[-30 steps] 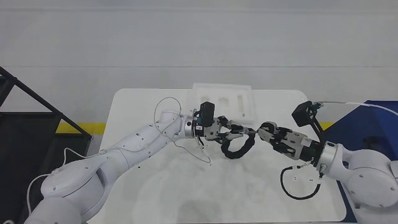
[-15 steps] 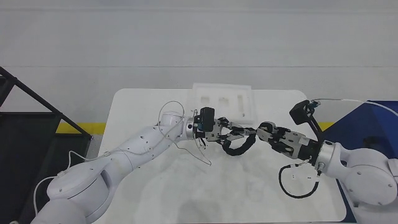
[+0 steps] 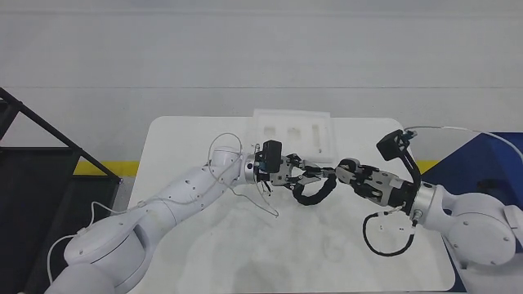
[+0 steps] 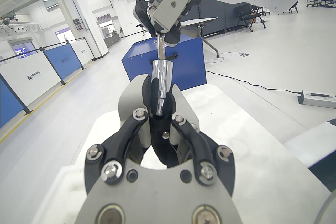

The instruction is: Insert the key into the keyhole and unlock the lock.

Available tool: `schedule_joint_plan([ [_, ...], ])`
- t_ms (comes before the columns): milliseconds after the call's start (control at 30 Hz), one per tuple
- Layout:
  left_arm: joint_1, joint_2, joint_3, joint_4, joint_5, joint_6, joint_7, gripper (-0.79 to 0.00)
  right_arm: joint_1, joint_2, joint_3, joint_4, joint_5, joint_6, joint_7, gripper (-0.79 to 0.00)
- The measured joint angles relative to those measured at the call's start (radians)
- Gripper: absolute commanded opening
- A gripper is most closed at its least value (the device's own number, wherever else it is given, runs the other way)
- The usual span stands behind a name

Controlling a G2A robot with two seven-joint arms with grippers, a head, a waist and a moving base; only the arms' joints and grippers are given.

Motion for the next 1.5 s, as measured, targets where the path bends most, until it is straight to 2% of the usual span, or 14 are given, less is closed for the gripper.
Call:
schedule_joint_plan([
  [533, 0.034, 0.005, -0.057, -0.028, 0.044, 0.01, -0.021, -0.785, -0.003, 0.004, -0.007, -0.006, 0.001, 0.042, 0.021, -0.785],
  [900, 0.061, 0.014, -0.105, -0.072, 0.066, 0.037, -0.087, -0.785, 0.007, 0.006, -0.03, -0.019, -0.058, 0.081, 0.014, -0.785],
  [1500, 0.094, 0.029, -0.17, -0.134, 0.099, 0.01, -0.148, -0.785, 0.045, 0.006, -0.074, -0.006, -0.078, 0.104, 0.027, -0.785],
])
